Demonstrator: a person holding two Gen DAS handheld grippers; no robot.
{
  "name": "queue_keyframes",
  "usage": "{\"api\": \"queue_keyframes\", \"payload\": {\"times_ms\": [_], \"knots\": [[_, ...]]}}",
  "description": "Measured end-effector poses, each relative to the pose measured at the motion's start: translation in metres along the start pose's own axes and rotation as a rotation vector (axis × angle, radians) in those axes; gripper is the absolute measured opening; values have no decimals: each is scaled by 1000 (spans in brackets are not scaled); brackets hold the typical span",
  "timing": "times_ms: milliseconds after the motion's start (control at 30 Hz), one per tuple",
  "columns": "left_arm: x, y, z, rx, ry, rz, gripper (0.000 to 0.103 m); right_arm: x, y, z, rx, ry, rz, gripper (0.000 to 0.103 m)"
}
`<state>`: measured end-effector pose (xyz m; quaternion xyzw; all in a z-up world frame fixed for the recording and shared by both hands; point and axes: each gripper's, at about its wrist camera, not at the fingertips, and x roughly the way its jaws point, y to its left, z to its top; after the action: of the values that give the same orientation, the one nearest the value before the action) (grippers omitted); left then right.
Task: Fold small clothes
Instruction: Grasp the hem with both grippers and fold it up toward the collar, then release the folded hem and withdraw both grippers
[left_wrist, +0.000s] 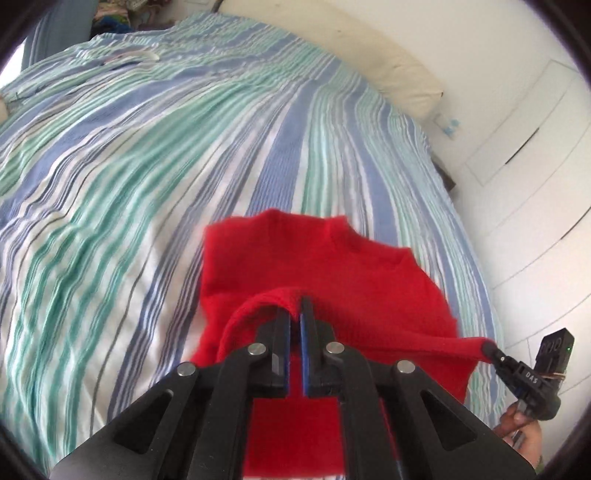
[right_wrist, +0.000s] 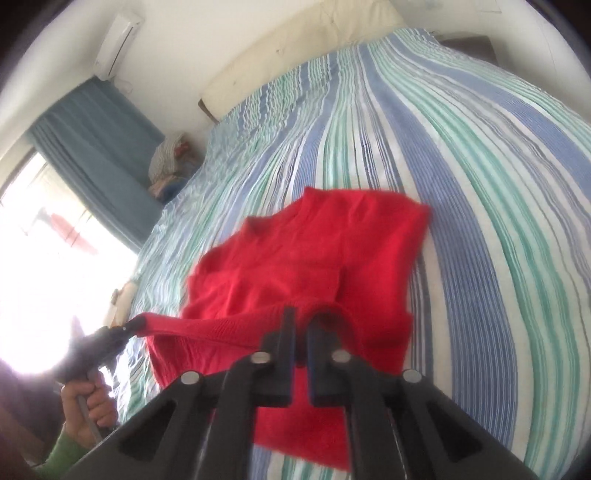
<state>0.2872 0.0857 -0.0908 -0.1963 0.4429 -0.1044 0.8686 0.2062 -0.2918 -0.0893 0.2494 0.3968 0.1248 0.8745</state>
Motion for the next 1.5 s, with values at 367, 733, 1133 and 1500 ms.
{"api": "queue_keyframes", "payload": {"times_ms": [367, 733, 1133, 1500], "knots": [[107, -1, 73, 25, 67, 114, 25, 119, -63, 101, 173, 6, -48, 15], [24, 12, -6, 178, 27, 7, 89, 57, 6, 56, -289, 121, 44, 45], [-46, 0, -99, 264, 38, 126, 91, -9, 4, -48, -401, 169, -128, 49], [-41, -31, -200, 159, 79, 152, 92, -61, 11, -152, -346, 33, -249, 59]]}}
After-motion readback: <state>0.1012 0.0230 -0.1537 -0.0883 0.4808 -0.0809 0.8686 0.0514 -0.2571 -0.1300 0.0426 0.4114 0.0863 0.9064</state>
